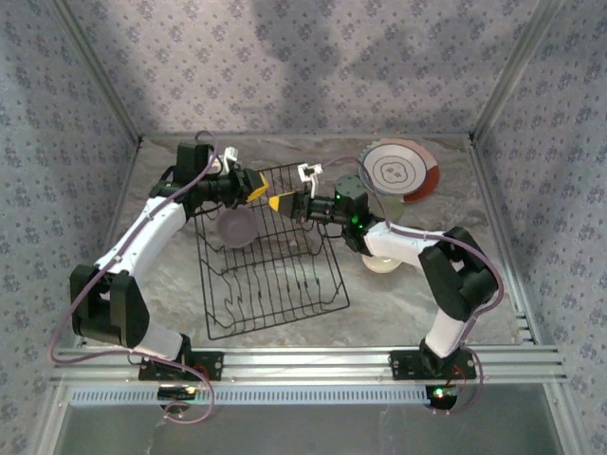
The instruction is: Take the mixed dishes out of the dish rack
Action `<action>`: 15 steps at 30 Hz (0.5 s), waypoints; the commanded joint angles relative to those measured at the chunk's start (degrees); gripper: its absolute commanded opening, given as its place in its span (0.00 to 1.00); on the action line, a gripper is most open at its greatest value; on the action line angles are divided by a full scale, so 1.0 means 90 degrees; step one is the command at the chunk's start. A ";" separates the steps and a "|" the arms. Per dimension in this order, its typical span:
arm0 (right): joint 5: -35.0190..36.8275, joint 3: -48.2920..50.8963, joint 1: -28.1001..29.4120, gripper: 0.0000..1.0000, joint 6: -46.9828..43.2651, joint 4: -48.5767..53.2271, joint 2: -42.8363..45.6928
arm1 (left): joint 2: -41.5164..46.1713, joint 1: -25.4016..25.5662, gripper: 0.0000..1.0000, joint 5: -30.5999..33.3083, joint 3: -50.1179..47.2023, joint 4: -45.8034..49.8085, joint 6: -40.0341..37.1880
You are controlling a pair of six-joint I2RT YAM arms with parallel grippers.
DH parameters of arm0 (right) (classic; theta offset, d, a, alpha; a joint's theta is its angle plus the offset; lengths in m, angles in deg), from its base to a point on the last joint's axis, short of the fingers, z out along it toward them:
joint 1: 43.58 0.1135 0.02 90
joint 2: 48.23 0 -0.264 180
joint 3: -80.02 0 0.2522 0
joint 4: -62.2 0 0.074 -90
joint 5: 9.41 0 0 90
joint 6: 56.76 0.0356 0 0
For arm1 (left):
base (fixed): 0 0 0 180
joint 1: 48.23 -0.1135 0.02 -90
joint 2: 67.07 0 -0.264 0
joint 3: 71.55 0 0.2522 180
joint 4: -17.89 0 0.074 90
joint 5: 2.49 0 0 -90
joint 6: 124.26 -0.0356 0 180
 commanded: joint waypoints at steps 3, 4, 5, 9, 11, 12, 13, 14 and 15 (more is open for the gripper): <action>0.0068 -0.0178 -0.0003 0.00 -0.0155 -0.0019 -0.0049 | 0.0086 -0.0212 0.21 0.0152 0.0028 0.0420 -0.0475; 0.0123 -0.0169 -0.0015 0.00 -0.0256 0.0175 0.0021 | 0.0091 -0.0290 0.22 0.0277 0.0104 0.0682 -0.0666; 0.0194 -0.0178 -0.0025 0.00 -0.0375 0.0440 0.0105 | 0.0108 -0.0333 0.24 0.0499 0.0250 0.1034 -0.0935; 0.0475 -0.0157 -0.0039 0.00 -0.0947 0.1521 0.0499 | 0.0202 -0.0339 0.44 0.1685 0.0715 0.2384 -0.1965; 0.0575 -0.0208 -0.0035 0.00 -0.1024 0.2004 0.0598 | 0.0221 -0.0334 0.53 0.2069 0.0724 0.2689 -0.2157; 0.0607 -0.0231 -0.0035 0.00 -0.1278 0.2198 0.0628 | 0.0225 -0.0334 0.55 0.2224 0.0722 0.2779 -0.2255; 0.0638 -0.0247 -0.0022 0.00 -0.1337 0.2342 0.0653 | 0.0244 -0.0331 0.57 0.2347 0.0700 0.2833 -0.2341; 0.0665 -0.0251 -0.0012 0.00 -0.1391 0.2439 0.0677 | 0.0275 -0.0325 0.60 0.2463 0.0658 0.2869 -0.2391; 0.0695 -0.0255 -0.0006 0.00 -0.1447 0.2540 0.0702 | 0.0316 -0.0330 0.62 0.2640 0.0588 0.2900 -0.2440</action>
